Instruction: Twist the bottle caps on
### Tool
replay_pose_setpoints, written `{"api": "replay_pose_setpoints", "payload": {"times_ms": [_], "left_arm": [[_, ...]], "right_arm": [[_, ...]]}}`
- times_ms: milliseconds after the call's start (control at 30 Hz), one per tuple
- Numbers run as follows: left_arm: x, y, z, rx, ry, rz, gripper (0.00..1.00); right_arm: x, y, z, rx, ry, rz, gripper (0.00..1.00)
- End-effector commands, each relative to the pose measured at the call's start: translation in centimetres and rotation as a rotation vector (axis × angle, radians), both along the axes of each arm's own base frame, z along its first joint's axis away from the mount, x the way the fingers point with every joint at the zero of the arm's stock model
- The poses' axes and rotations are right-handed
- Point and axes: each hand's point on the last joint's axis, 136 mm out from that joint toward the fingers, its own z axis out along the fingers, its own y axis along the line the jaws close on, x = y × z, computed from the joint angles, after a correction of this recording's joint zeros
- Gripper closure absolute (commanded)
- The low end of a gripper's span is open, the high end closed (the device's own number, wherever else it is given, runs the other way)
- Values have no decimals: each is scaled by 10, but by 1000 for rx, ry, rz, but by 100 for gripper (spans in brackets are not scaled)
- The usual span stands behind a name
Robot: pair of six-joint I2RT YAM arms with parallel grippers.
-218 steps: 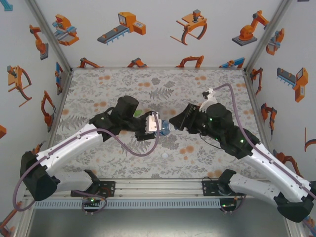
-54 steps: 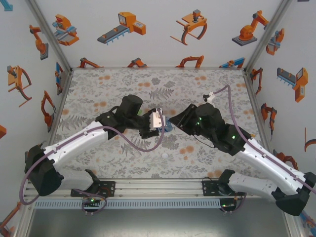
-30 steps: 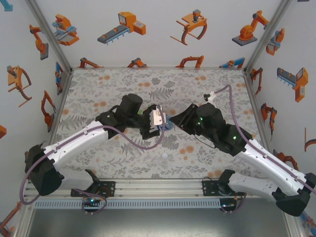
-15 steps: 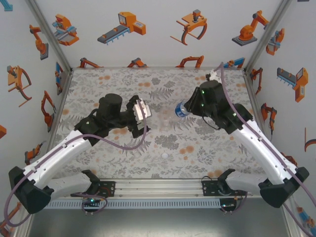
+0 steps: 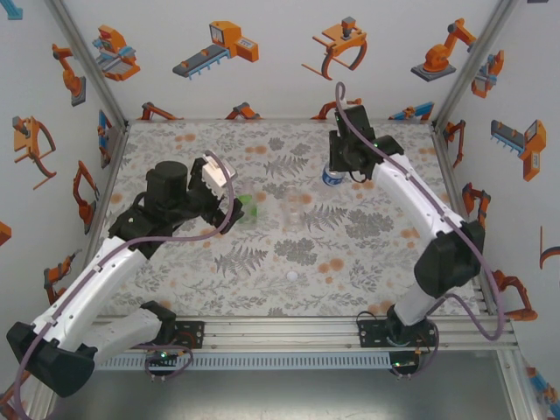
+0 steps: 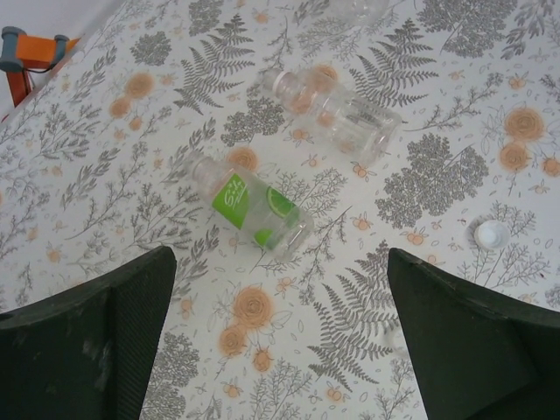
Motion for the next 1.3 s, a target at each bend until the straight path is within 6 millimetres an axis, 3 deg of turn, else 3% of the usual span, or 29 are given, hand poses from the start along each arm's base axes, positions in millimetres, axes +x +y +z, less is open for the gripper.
{"api": "replay_pose_setpoints", "payload": {"times_ms": [0, 200, 367, 633, 900, 1033, 1267], "left_arm": [[3, 9, -15, -19, 45, 51, 1], [0, 9, -18, 15, 58, 30, 5], [-4, 12, -17, 19, 47, 29, 5], [-4, 12, -17, 16, 49, 23, 5], [-5, 4, -20, -4, 74, -8, 7], [-1, -3, -20, -43, 111, -7, 7], [27, -30, -16, -185, 316, 78, 14]], "right_arm": [[29, 3, 11, 11, -53, 33, 90], [56, 6, -21, -9, 5, 23, 90], [66, 9, -41, -25, 56, 23, 89], [65, 6, -59, -45, 96, 7, 71], [62, 6, -39, -13, 58, -2, 54], [59, 3, -23, -7, 23, -10, 53], [41, -1, 13, 52, -43, -16, 53]]}}
